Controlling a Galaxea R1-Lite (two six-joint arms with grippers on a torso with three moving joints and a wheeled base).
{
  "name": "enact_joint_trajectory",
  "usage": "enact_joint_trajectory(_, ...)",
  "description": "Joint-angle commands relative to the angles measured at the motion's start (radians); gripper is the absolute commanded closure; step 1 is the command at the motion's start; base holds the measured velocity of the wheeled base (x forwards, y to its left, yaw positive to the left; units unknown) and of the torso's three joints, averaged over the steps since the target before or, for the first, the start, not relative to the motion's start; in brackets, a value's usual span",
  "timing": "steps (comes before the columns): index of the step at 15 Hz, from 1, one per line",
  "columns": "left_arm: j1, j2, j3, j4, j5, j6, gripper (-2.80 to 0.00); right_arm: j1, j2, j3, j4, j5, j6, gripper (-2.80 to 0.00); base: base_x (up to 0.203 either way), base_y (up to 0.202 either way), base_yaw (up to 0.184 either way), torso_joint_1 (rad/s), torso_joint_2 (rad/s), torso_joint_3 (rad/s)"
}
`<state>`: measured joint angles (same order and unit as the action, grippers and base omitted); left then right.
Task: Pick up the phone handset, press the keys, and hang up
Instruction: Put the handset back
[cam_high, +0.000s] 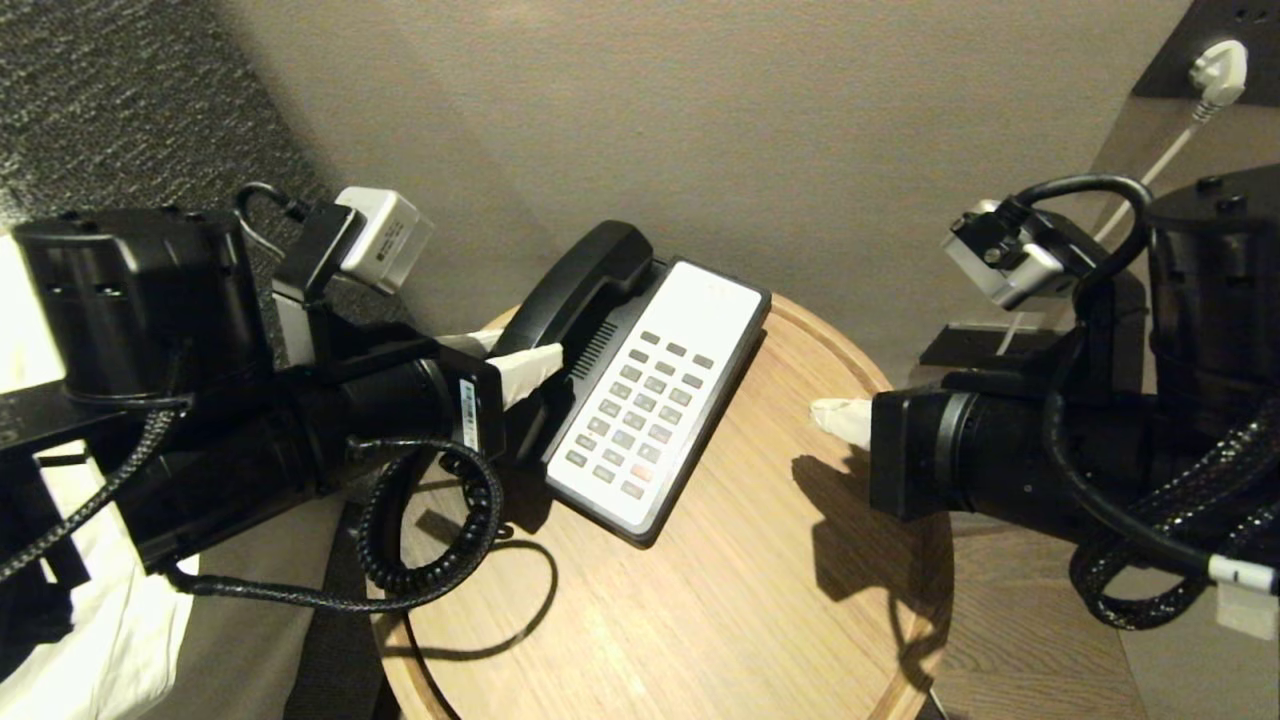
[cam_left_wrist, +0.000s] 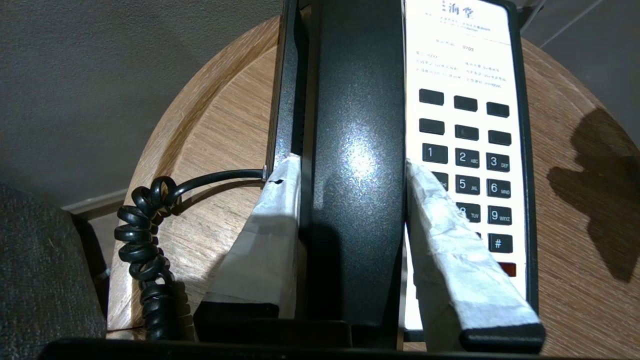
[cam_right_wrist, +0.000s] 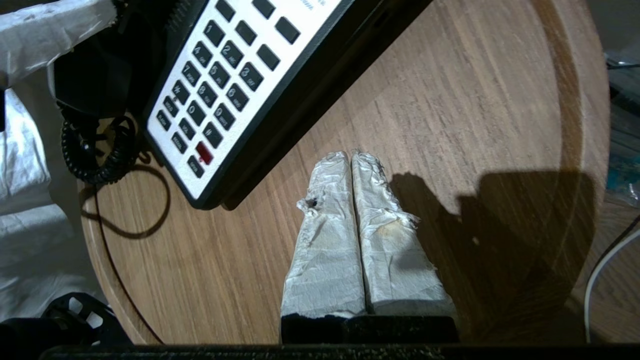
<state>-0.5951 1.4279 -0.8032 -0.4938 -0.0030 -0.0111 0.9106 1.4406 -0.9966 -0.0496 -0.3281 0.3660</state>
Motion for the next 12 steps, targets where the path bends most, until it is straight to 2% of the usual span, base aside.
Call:
enact_joint_trajectory(1,0.003,0.011,0.009,-0.003,0.001,0.0,0.0,0.001,0.0,0.0,-0.001,-0.002,0.001,0.0,0.0,0.0,0.0,0.0,0.0,0.0)
enact_joint_trajectory(12,0.003,0.031,-0.004,-0.035,-0.005,0.044,0.0,0.001,-0.008,0.007,-0.001,-0.002,0.004,0.0,0.0,0.0,0.0,0.0,0.0,0.0)
